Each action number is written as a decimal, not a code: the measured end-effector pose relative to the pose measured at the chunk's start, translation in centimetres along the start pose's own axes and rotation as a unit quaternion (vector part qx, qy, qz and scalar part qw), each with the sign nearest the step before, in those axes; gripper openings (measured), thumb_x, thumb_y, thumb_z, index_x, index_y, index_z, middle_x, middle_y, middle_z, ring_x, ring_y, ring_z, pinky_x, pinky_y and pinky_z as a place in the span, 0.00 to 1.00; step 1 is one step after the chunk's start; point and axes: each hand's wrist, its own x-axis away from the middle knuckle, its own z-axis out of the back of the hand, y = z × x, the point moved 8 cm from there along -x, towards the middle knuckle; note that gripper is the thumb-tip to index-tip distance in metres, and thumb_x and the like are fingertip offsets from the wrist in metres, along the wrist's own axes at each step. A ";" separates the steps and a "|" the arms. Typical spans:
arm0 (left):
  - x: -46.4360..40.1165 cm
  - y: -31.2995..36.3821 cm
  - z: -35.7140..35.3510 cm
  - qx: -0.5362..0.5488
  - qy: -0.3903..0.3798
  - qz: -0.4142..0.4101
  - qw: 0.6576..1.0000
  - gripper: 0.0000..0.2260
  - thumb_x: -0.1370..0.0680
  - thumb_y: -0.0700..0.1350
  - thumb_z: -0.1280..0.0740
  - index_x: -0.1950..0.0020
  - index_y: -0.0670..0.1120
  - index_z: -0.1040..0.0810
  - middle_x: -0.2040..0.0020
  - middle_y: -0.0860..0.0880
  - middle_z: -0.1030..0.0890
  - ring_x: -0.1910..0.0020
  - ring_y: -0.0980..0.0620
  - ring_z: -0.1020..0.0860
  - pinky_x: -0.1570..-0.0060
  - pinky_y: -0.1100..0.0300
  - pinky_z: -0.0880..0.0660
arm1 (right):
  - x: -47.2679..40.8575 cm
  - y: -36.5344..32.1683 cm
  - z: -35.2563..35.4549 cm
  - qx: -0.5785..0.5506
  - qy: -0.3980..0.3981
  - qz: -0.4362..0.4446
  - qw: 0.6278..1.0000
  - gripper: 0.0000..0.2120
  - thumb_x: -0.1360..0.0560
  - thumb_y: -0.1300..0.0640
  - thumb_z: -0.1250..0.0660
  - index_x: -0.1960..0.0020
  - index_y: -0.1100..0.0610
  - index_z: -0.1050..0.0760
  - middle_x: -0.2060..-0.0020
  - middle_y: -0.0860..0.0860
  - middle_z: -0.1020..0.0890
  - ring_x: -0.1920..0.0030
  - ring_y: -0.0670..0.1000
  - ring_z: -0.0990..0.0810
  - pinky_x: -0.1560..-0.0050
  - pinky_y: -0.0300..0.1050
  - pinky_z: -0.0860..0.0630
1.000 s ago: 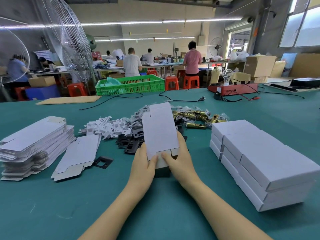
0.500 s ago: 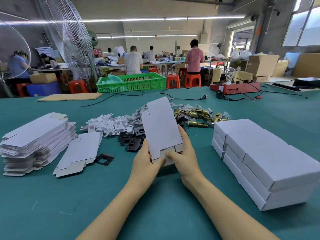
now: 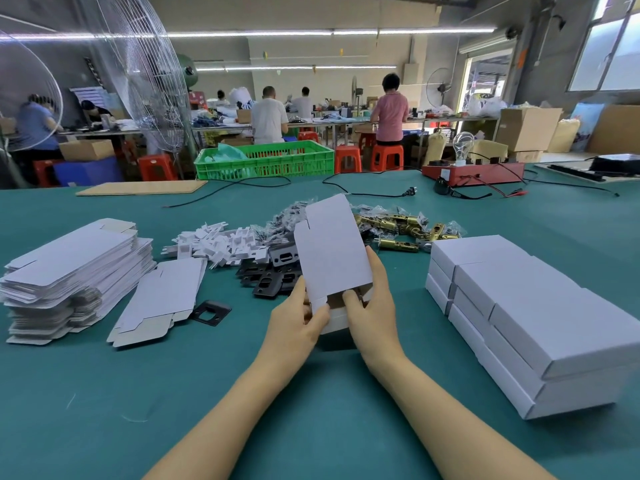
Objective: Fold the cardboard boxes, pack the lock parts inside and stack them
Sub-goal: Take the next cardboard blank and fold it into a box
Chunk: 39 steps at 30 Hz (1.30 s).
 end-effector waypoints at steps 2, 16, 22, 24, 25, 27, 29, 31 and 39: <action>0.2 -0.1 -0.1 0.058 -0.007 0.013 0.998 0.18 0.21 0.40 0.35 0.32 0.54 0.29 0.62 0.59 0.19 0.67 0.62 0.25 0.63 0.72 0.29 | 0.2 -0.4 0.3 0.047 0.011 0.017 0.999 0.36 0.25 0.69 0.41 0.25 0.41 0.43 0.50 0.21 0.28 0.48 0.31 0.26 0.54 0.24 0.31; -0.3 -2.4 1.7 0.331 0.069 0.164 0.927 0.16 0.29 0.51 0.29 0.45 0.45 0.19 0.53 0.47 0.14 0.58 0.53 0.16 0.62 0.64 0.21 | 1.8 -2.7 -1.3 0.204 -0.011 0.176 0.963 0.36 0.28 0.73 0.41 0.25 0.53 0.45 0.52 0.55 0.19 0.56 0.54 0.23 0.56 0.45 0.26; -0.6 -2.7 1.7 0.339 0.045 0.178 0.923 0.07 0.20 0.43 0.35 0.48 0.44 0.17 0.56 0.47 0.14 0.62 0.54 0.17 0.65 0.62 0.21 | 1.5 -1.8 -1.8 0.095 -0.069 0.086 0.989 0.30 0.28 0.61 0.41 0.26 0.51 0.35 0.42 0.44 0.23 0.43 0.41 0.26 0.44 0.31 0.29; -0.6 -2.7 1.6 0.342 0.028 0.179 0.922 0.07 0.20 0.42 0.34 0.47 0.44 0.17 0.55 0.47 0.14 0.61 0.54 0.17 0.65 0.62 0.21 | 1.2 -1.0 -1.5 0.011 -0.063 0.028 0.998 0.20 0.26 0.54 0.39 0.34 0.47 0.27 0.44 0.40 0.20 0.43 0.41 0.23 0.46 0.35 0.25; -0.6 -2.6 1.5 0.342 0.015 0.179 0.922 0.07 0.21 0.42 0.34 0.46 0.44 0.17 0.54 0.47 0.14 0.60 0.53 0.17 0.65 0.61 0.20 | 0.9 -0.7 -1.2 -0.021 -0.047 0.002 0.999 0.13 0.24 0.51 0.37 0.40 0.46 0.25 0.49 0.40 0.18 0.46 0.42 0.21 0.51 0.35 0.24; -0.5 -2.6 1.3 0.341 -0.015 0.182 0.922 0.09 0.24 0.42 0.32 0.45 0.44 0.17 0.52 0.46 0.14 0.59 0.53 0.16 0.64 0.61 0.20 | 0.2 0.1 -0.4 -0.069 -0.023 -0.066 0.995 0.07 0.24 0.48 0.32 0.49 0.50 0.22 0.55 0.44 0.16 0.53 0.44 0.18 0.57 0.36 0.23; -0.4 -2.7 1.1 0.350 -0.039 0.192 0.916 0.14 0.28 0.44 0.30 0.44 0.42 0.18 0.51 0.44 0.14 0.58 0.51 0.17 0.64 0.61 0.20 | -0.4 0.9 -0.2 -0.130 -0.041 -0.141 0.981 0.14 0.30 0.47 0.27 0.52 0.57 0.20 0.57 0.50 0.15 0.57 0.48 0.17 0.59 0.40 0.22; -0.4 -2.7 1.1 0.354 -0.057 0.195 0.913 0.17 0.31 0.45 0.28 0.44 0.41 0.17 0.49 0.42 0.15 0.56 0.49 0.17 0.62 0.59 0.19 | -0.8 1.0 -0.2 -0.193 -0.074 -0.181 0.961 0.18 0.37 0.49 0.25 0.53 0.60 0.18 0.57 0.55 0.14 0.60 0.50 0.17 0.61 0.41 0.21; -0.1 -1.9 0.3 0.341 -0.121 0.185 0.914 0.18 0.36 0.46 0.24 0.48 0.43 0.15 0.48 0.41 0.16 0.55 0.47 0.18 0.57 0.52 0.19 | -1.0 1.3 0.2 -0.252 -0.049 -0.222 0.941 0.17 0.41 0.50 0.24 0.58 0.60 0.19 0.59 0.58 0.17 0.61 0.56 0.23 0.59 0.48 0.27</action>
